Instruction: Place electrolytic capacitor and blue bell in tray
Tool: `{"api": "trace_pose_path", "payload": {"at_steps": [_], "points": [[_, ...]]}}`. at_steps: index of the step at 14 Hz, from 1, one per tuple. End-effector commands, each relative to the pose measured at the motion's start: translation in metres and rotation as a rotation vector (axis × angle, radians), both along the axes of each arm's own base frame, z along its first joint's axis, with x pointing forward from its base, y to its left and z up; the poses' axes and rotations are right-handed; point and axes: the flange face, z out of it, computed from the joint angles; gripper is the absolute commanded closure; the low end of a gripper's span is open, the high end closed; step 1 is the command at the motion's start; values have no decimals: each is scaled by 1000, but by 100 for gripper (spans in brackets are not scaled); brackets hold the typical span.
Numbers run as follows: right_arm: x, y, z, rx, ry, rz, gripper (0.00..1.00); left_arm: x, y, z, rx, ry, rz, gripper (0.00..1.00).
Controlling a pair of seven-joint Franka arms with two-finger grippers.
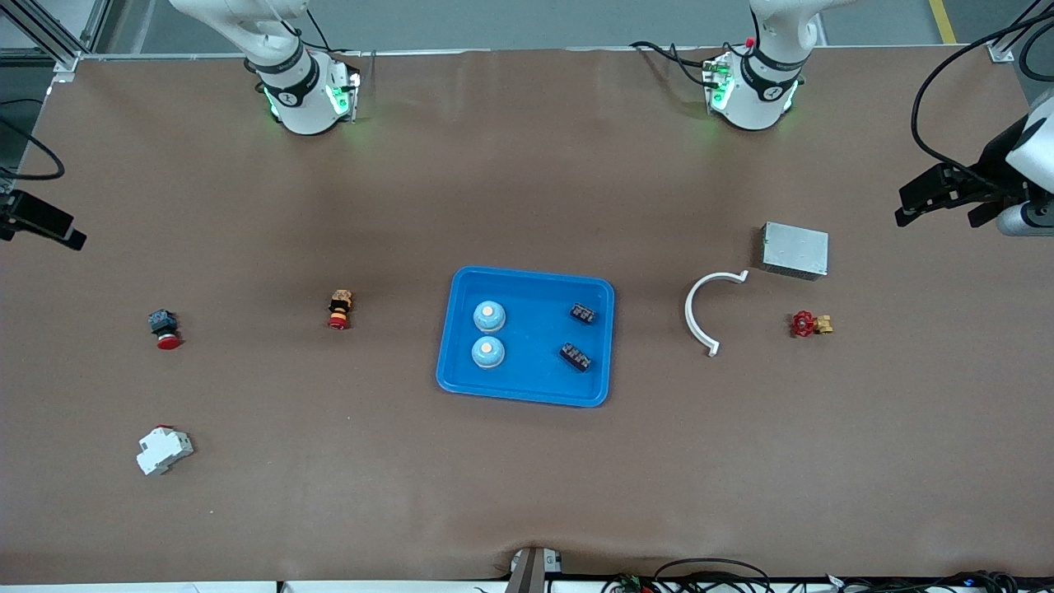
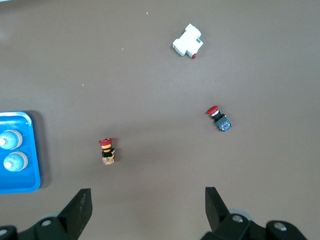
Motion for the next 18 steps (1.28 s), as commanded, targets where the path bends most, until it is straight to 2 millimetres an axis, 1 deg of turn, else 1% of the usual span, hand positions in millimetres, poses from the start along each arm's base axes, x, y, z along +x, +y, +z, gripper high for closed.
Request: {"api": "trace_pose_path", "payload": {"at_steps": [1,3,5,11,13,14,15,18], "points": [[-23,4,1,23,-13,5,0,2,-1,5,-14,5,-3,0],[-27,5,4,12,-14,10,0,3,2,4,-15,7,2,0],[-32,5,10,7,-20,12,0,3,0,3,-17,8,-3,0],[-38,3,17,-18,-26,12,0,3,-2,4,-18,7,-4,0],[-38,3,16,-17,-25,12,0,3,-2,4,-17,7,-6,0],[-39,3,15,-17,-22,12,0,3,-8,4,-17,7,-15,0],[-38,4,14,-17,-19,14,0,3,-9,4,-16,7,-18,0],[-38,5,14,-51,-19,20,0,3,-2,4,-20,7,-7,0]]}}
